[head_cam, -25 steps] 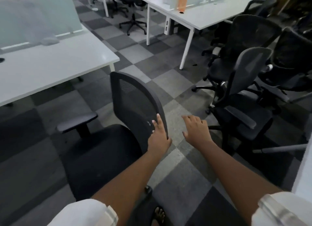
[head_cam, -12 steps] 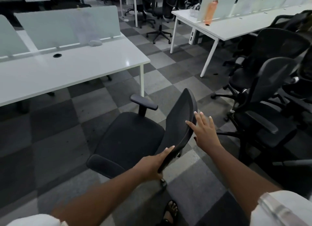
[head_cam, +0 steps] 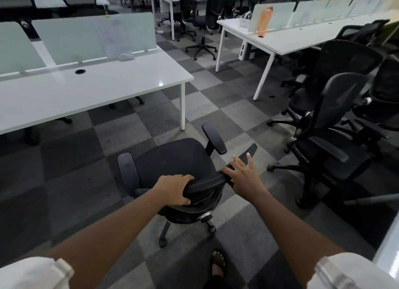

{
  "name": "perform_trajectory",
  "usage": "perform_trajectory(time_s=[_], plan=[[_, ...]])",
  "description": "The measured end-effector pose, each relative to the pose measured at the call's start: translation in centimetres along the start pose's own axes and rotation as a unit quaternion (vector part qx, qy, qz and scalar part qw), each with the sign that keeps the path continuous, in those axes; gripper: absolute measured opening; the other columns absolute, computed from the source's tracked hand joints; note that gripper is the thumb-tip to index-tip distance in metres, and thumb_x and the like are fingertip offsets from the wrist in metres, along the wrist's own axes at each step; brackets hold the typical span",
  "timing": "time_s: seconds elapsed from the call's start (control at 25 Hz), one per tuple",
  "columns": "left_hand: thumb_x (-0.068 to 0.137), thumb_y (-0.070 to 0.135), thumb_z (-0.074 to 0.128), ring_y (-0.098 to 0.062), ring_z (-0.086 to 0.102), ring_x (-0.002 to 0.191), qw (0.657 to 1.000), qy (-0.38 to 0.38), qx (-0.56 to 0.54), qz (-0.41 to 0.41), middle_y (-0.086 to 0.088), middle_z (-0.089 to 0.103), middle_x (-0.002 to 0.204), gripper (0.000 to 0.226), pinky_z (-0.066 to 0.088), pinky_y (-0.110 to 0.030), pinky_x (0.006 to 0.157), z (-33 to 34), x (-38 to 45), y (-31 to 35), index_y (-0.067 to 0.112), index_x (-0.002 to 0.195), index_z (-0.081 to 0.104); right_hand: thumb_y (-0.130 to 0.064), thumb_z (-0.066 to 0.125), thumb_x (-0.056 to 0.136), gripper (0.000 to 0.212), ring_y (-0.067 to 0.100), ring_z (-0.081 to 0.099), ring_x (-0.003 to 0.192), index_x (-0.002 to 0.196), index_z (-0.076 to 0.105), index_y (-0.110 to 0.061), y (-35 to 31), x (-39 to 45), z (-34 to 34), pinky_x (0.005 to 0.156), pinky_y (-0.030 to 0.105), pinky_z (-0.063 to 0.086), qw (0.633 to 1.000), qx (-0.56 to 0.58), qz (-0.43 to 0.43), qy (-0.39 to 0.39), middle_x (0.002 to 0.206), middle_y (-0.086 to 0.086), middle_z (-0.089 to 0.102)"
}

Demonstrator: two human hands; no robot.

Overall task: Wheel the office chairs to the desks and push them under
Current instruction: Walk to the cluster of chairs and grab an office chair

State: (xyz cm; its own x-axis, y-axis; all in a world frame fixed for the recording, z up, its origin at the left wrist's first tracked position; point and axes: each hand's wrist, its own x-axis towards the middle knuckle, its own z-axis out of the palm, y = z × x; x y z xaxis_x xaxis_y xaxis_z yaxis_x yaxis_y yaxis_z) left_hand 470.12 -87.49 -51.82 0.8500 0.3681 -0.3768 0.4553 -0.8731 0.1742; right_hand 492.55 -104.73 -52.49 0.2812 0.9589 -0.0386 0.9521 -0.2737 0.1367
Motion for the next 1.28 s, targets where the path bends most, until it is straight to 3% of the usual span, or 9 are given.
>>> perform_trajectory(time_s=[0.2, 0.32, 0.4, 0.84, 1.0, 1.16, 1.28], plan=[[0.081, 0.052, 0.060, -0.014, 0.064, 0.105, 0.998, 0.052, 0.016, -0.043, 0.014, 0.066, 0.122, 0.063, 0.052, -0.035, 0.083, 1.9, -1.0, -2.3, 0.047, 0.142, 0.046, -0.040, 0.068, 0.089, 0.046, 0.025, 0.049, 0.127, 0.132, 0.053, -0.039, -1.5, 2.0, -1.6, 0.119, 0.068, 0.007, 0.993, 0.030, -0.023, -0.113, 0.123, -0.001, 0.059], [0.079, 0.046, 0.059, -0.010, 0.065, 0.095, 0.996, 0.064, 0.044, -0.046, 0.015, 0.070, 0.107, 0.059, 0.044, -0.026, 0.071, 2.0, -2.3, -4.6, 0.052, 0.137, 0.051, -0.030, 0.069, 0.087, 0.039, 0.024, 0.057, 0.118, 0.124, 0.063, -0.039, -3.3, 3.7, -1.9, 0.119, 0.064, 0.011, 0.991, 0.013, -0.049, -0.125, 0.112, -0.006, 0.067], [0.079, 0.044, 0.059, -0.008, 0.064, 0.087, 0.996, 0.061, 0.043, -0.056, 0.015, 0.070, 0.098, 0.054, 0.040, -0.025, 0.066, 1.6, -3.0, -5.2, 0.054, 0.132, 0.054, -0.024, 0.068, 0.086, 0.037, 0.022, 0.057, 0.116, 0.120, 0.067, -0.039, -4.2, 4.7, -1.9, 0.119, 0.064, 0.007, 0.990, 0.012, -0.058, -0.126, 0.109, -0.009, 0.069], [0.089, 0.036, 0.061, -0.010, 0.065, 0.096, 0.994, 0.029, 0.015, -0.109, 0.014, 0.071, 0.109, 0.052, 0.052, -0.029, 0.080, 1.3, -3.7, -5.5, 0.052, 0.138, 0.054, -0.025, 0.068, 0.084, 0.036, 0.019, 0.059, 0.110, 0.115, 0.068, -0.043, -4.0, 7.9, -1.9, 0.120, 0.063, 0.005, 0.982, -0.010, -0.140, -0.123, 0.098, -0.013, 0.069], [0.088, 0.034, 0.062, -0.009, 0.065, 0.092, 0.990, 0.045, 0.017, -0.131, 0.015, 0.072, 0.106, 0.054, 0.040, -0.024, 0.069, 2.3, -3.8, -5.8, 0.053, 0.137, 0.054, -0.029, 0.069, 0.085, 0.042, 0.016, 0.058, 0.114, 0.124, 0.067, -0.043, -4.4, 9.2, -1.3, 0.120, 0.065, -0.001, 0.981, -0.010, -0.153, -0.119, 0.103, -0.014, 0.071], [0.085, 0.039, 0.064, -0.008, 0.066, 0.095, 0.985, 0.081, 0.012, -0.154, 0.015, 0.072, 0.107, 0.055, 0.037, -0.022, 0.070, 3.0, -4.4, -6.8, 0.053, 0.137, 0.054, -0.028, 0.070, 0.085, 0.044, 0.018, 0.057, 0.114, 0.126, 0.067, -0.043, -5.4, 11.6, -1.1, 0.118, 0.068, -0.007, 0.980, -0.015, -0.172, -0.102, 0.103, -0.015, 0.071], [0.082, 0.040, 0.066, -0.009, 0.066, 0.093, 0.977, 0.109, 0.000, -0.185, 0.016, 0.073, 0.105, 0.056, 0.037, -0.021, 0.068, 3.4, -5.3, -8.5, 0.054, 0.135, 0.056, -0.028, 0.068, 0.086, 0.045, 0.019, 0.058, 0.114, 0.127, 0.065, -0.045, -7.4, 14.7, -1.6, 0.120, 0.063, 0.001, 0.975, -0.022, -0.197, -0.100, 0.105, -0.015, 0.071]])
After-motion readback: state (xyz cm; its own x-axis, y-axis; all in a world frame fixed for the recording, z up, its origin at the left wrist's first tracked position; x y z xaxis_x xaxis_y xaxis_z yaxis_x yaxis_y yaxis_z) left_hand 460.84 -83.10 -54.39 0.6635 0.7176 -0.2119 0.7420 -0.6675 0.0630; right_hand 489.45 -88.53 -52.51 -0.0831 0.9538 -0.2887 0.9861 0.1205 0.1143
